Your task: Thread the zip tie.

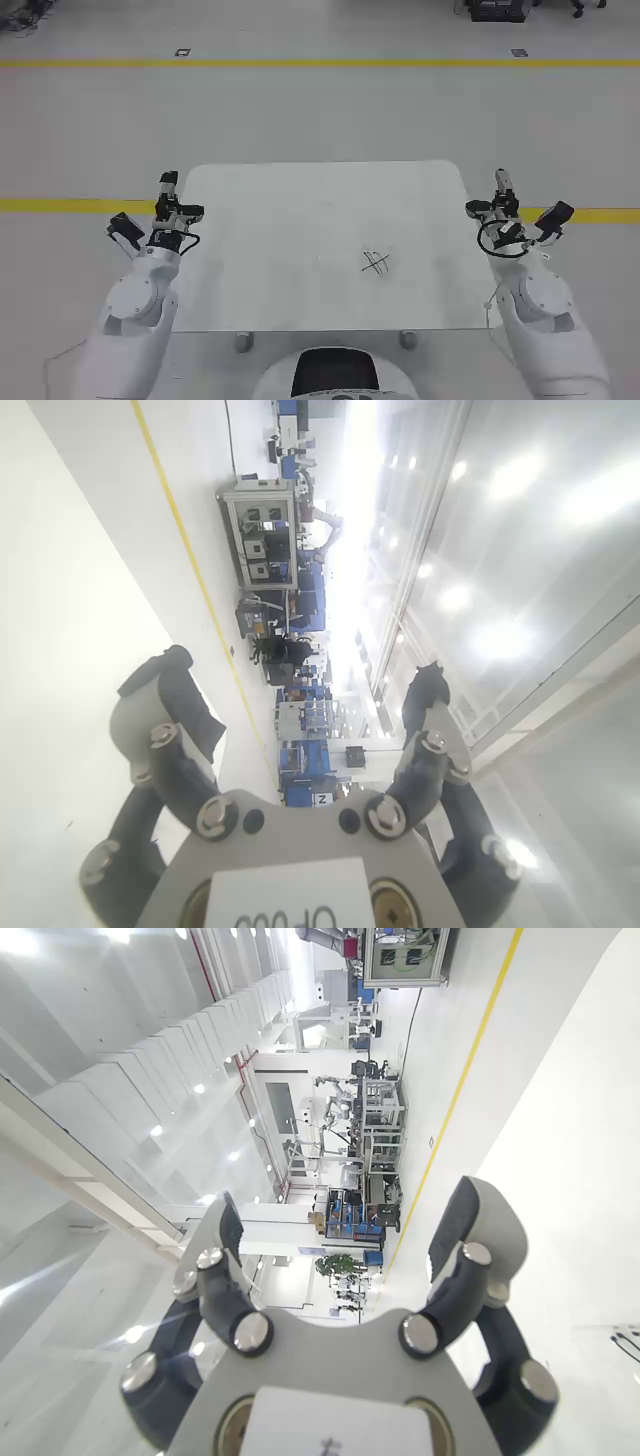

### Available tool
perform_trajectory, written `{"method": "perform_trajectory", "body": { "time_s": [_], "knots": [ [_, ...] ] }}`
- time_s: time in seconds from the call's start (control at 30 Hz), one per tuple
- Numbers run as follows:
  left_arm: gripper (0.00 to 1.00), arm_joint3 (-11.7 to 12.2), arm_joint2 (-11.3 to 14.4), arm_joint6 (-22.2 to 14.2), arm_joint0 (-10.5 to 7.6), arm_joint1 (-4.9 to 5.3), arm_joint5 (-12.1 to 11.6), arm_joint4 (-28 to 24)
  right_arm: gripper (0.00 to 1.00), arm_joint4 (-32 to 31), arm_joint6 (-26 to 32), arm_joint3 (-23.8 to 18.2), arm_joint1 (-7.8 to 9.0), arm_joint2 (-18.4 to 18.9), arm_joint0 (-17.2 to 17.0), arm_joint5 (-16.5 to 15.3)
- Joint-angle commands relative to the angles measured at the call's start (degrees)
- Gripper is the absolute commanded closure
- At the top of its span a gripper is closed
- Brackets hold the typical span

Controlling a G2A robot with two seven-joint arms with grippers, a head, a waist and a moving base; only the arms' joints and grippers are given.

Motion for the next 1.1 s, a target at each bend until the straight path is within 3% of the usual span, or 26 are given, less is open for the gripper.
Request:
{"method": "perform_trajectory", "body": {
  "time_s": [0.0,0.03,0.07,0.1,0.4,0.73,1.03,1.07],
  "knots": [
    [0.22,0.00,0.00,0.00,0.00,0.00,0.00,0.00,0.22,0.00,0.00,0.00,0.00,0.00,0.00,0.00],
    [0.00,0.00,0.00,0.00,0.00,0.00,0.00,0.00,0.22,0.00,0.00,0.00,0.00,0.00,0.00,0.00],
    [0.00,0.00,0.00,0.00,0.00,0.00,0.00,0.00,0.22,0.00,0.00,0.00,0.00,0.00,0.00,0.00],
    [0.00,0.00,0.00,0.00,0.00,0.00,0.00,0.00,0.00,-0.93,0.69,-0.23,0.05,-0.23,0.06,0.10],
    [0.00,0.00,0.00,0.00,0.00,0.00,0.00,0.00,0.00,-10.10,8.84,0.33,0.49,-1.73,1.19,2.27],
    [0.00,0.00,0.00,0.00,0.00,0.00,0.00,0.00,0.00,-11.27,9.13,0.22,0.51,-1.84,1.43,1.72],
    [0.00,0.00,0.00,0.00,0.00,0.00,0.00,0.00,0.00,-23.87,16.88,-0.85,1.21,-3.31,4.44,2.99],
    [0.00,0.00,0.00,0.00,0.00,0.00,0.00,0.00,0.00,-25.04,18.73,-1.12,1.30,-3.84,4.78,1.59]
  ]
}}
